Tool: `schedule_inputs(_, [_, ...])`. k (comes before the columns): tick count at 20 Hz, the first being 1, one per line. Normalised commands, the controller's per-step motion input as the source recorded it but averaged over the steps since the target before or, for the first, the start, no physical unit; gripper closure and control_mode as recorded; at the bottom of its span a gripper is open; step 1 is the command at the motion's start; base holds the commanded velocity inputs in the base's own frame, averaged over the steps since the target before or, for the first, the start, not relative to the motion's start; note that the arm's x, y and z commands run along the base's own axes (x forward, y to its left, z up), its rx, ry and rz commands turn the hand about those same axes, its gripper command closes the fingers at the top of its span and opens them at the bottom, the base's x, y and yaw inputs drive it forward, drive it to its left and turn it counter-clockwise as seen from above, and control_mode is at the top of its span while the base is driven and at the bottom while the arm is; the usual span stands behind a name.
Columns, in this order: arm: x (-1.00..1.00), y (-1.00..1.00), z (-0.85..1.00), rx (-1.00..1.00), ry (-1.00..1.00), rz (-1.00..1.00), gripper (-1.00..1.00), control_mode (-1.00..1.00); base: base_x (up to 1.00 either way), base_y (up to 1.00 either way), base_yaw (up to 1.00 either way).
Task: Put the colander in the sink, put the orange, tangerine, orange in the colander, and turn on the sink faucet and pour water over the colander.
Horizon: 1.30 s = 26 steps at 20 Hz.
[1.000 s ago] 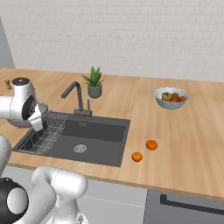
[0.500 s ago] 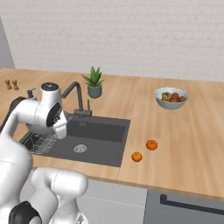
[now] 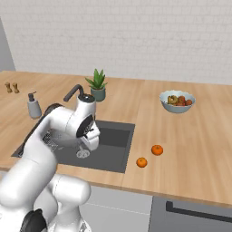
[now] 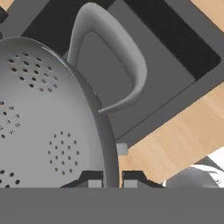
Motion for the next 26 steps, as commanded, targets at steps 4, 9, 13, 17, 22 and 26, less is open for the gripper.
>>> schedule_inputs(4, [0.69, -0.52, -0.46, 0.06, 0.01, 0.3, 1.0, -1.0, 0.0, 0.0, 0.0])
schedule_inputs(9, [0.97, -0.16, -0.46, 0.11, 0.0, 0.34, 1.0, -1.0, 0.0, 0.0, 0.0])
schedule_inputs(13, [0.96, 0.04, -0.49, 0.03, 0.05, 0.2, 1.0, -1.0, 0.0, 0.0, 0.0])
schedule_inputs(17, [0.82, 0.03, -0.51, 0.0, 0.1, 0.13, 1.0, -1.0, 0.0, 0.0, 0.0])
schedule_inputs(22, [0.55, 0.05, -0.55, 0.0, 0.02, 0.06, 1.0, -1.0, 0.0, 0.0, 0.0])
schedule_inputs(26, [0.27, 0.14, -0.67, 0.0, 0.0, 0.0, 1.0, -1.0, 0.0, 0.0, 0.0])
